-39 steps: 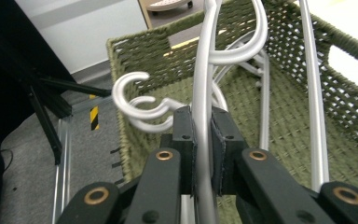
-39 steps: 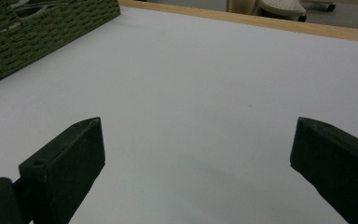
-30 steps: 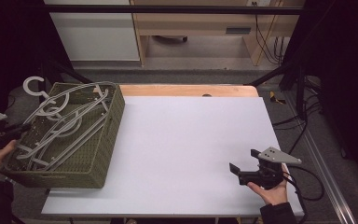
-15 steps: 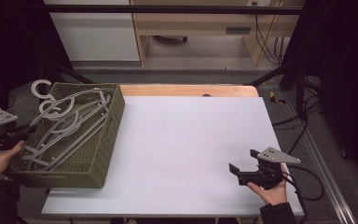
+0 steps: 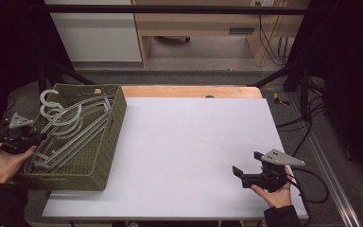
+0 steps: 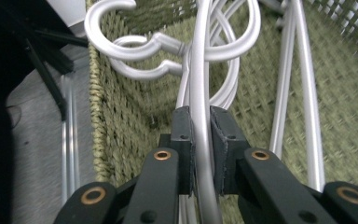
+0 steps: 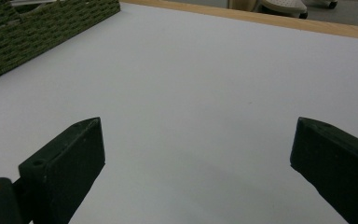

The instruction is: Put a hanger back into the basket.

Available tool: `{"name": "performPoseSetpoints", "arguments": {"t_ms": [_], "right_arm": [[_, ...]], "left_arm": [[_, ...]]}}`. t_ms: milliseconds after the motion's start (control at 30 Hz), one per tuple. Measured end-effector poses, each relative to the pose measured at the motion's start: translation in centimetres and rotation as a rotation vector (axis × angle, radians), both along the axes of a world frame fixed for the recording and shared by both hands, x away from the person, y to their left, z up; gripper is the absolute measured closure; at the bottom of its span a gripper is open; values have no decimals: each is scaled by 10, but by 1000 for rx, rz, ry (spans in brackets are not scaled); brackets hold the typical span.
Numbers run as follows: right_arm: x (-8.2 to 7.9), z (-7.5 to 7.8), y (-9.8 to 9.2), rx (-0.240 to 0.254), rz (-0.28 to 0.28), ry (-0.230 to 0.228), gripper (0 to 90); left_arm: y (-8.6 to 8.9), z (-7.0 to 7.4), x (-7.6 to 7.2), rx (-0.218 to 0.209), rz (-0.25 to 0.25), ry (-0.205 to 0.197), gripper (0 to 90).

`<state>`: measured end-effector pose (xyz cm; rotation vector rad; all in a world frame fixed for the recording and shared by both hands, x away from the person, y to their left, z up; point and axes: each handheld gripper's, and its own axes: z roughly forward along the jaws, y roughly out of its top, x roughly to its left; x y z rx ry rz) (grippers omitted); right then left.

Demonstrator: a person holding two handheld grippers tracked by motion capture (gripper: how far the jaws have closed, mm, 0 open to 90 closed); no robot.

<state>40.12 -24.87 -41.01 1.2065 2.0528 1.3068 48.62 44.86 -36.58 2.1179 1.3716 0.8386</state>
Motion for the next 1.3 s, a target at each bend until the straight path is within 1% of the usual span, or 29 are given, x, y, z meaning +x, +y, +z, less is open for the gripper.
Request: {"name": "performPoseSetpoints", "arguments": {"t_ms": [67, 100, 167, 200, 233, 300, 333, 367, 400, 467, 500, 533, 600, 633, 667, 700, 733, 800, 833, 867, 933, 1033, 1067, 1100, 1133, 1200, 1233, 1300], "right_arm": [[0, 0, 0, 1, -3, 0, 33], [0, 0, -1, 0, -4, 0, 33], [0, 0, 0, 2, -2, 1, 33], [0, 0, 0, 1, 0, 0, 33], [0, 0, 0, 1, 1, -2, 33], [0, 0, 0, 1, 1, -2, 33], [0, 0, 0, 0, -2, -2, 33], [0, 0, 0, -1, -2, -2, 33], [0, 0, 0, 0, 1, -2, 33], [0, 0, 0, -1, -2, -1, 33], [0, 0, -1, -4, 0, -3, 33], [-1, 0, -1, -2, -2, -3, 33], [-1, 0, -1, -3, -3, -4, 33], [-1, 0, -1, -3, -2, -3, 33], [0, 0, -1, -3, -1, -4, 33], [0, 0, -1, -3, -1, -3, 33], [0, 0, 0, 0, -3, -1, 33], [-1, 0, 0, -1, -3, -1, 33], [0, 0, 0, -1, -3, -2, 33], [-1, 0, -1, -3, -1, -4, 33], [-1, 0, -1, -1, -3, -6, 33], [-1, 1, -1, 1, -3, -6, 33], [-1, 1, -1, 1, -2, -5, 33], [-1, 1, -1, 2, -2, -5, 33], [-1, 1, -1, 5, 1, -6, 33], [-1, 1, -2, 6, 0, -7, 33], [-1, 1, -2, 6, -1, -8, 33], [-1, 1, -1, 4, 2, -10, 33]], "left_arm": [[0, 0, 1, 0, 0, 26, 796], [1, 1, 2, -10, 0, 46, 791], [0, 1, 2, -6, 0, 61, 774], [0, 1, 3, -15, 1, 76, 752], [-1, 1, 3, -7, 6, 76, 737], [-2, 1, 3, -6, 12, 83, 726], [-3, 0, 4, -11, 23, 101, 702], [-4, 0, 5, -8, 28, 111, 692], [-4, -2, 7, -4, 37, 131, 675], [-5, -4, 8, 24, 50, 127, 635], [-5, -5, 8, 29, 66, 125, 612], [-5, -5, 8, 30, 71, 121, 598], [-4, -3, 6, 22, 78, 96, 573], [-3, -1, 4, 17, 79, 84, 589], [-3, 0, 3, 22, 81, 84, 663], [-3, 0, 2, 17, 93, 86, 727], [-2, 0, 2, 10, 93, 84, 795], [-1, -2, 3, 24, 103, 86, 812], [0, -4, 4, 28, 111, 100, 814], [1, -5, 5, 36, 117, 106, 815], [3, -6, 7, 23, 134, 132, 815], [3, -10, 12, 61, 151, 219, 807], [3, -13, 14, 66, 161, 238, 785], [3, -13, 14, 83, 165, 230, 721], [3, -12, 13, 88, 164, 207, 679], [4, -9, 8, 46, 157, 163, 652], [4, -5, 4, 14, 146, 123, 634], [4, 0, -3, -28, 131, 76, 604]]}}
